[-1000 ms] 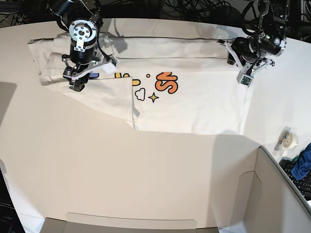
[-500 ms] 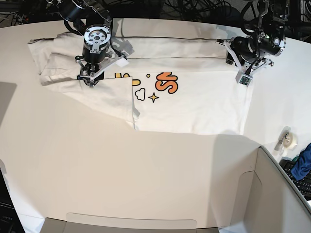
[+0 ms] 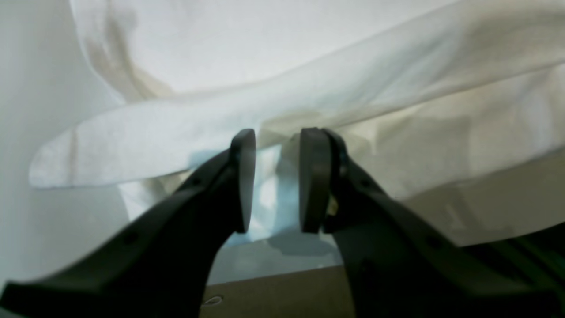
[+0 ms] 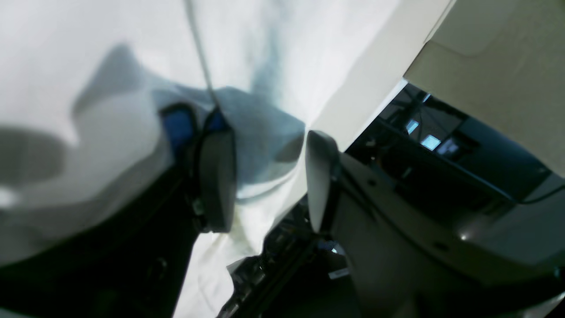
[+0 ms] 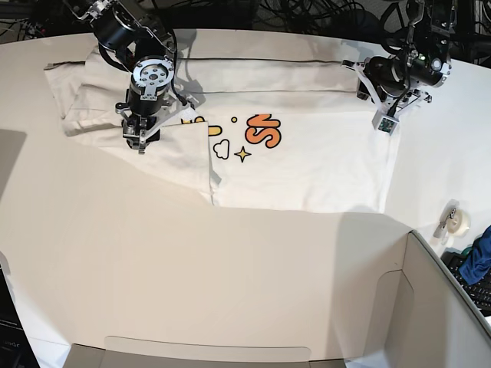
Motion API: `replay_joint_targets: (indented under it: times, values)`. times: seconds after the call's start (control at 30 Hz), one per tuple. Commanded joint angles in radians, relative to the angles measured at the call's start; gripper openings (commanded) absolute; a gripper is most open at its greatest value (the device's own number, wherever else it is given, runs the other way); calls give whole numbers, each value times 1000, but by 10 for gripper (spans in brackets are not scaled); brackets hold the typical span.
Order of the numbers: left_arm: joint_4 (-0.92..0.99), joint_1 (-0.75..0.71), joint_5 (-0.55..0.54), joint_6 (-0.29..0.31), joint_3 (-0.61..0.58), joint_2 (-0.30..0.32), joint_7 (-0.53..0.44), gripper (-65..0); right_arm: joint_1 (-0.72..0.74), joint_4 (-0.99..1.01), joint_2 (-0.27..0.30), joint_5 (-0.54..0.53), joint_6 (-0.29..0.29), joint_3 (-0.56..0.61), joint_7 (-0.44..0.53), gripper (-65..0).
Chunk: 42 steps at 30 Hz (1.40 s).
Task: Layout the t-shirt on the table in an organized manner, then fold the t-shirt properly
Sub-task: 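Move the right gripper onto the folded shirt near its sleeve end, then grasp the shirt end with the right gripper and drag it away diagonally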
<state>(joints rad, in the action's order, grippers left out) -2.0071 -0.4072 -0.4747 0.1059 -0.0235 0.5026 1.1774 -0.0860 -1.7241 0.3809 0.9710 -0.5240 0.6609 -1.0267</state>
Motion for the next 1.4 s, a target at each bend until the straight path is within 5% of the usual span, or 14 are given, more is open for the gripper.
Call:
replay_joint_targets:
  times: [0.0, 0.27, 0.43, 0.7, 1.07, 1.37]
  values:
    - [-5, 3, 0, 1, 4, 15, -15, -476, 21, 0, -7, 10, 3, -2, -5, -397]
    - [12, 1, 31, 2, -11, 20, -20, -483, 71, 42, -30, 10, 2, 1, -5, -397]
    - [55, 3, 195, 1, -120, 21, -21, -612, 88, 43, -41, 9, -5, 0, -5, -400]
    - [193, 3, 442, 1, -309, 14, -107, -620, 133, 91, -56, 9, -5, -2, -5, -650]
    - [196, 1, 452, 1, -307, 20, -127, -620, 219, 114, -84, 3, -2, -10, -5, -650]
    - [196, 1, 451, 1, -309, 44, -133, -620, 277, 114, -179, 3, -3, -266, 1, -649]
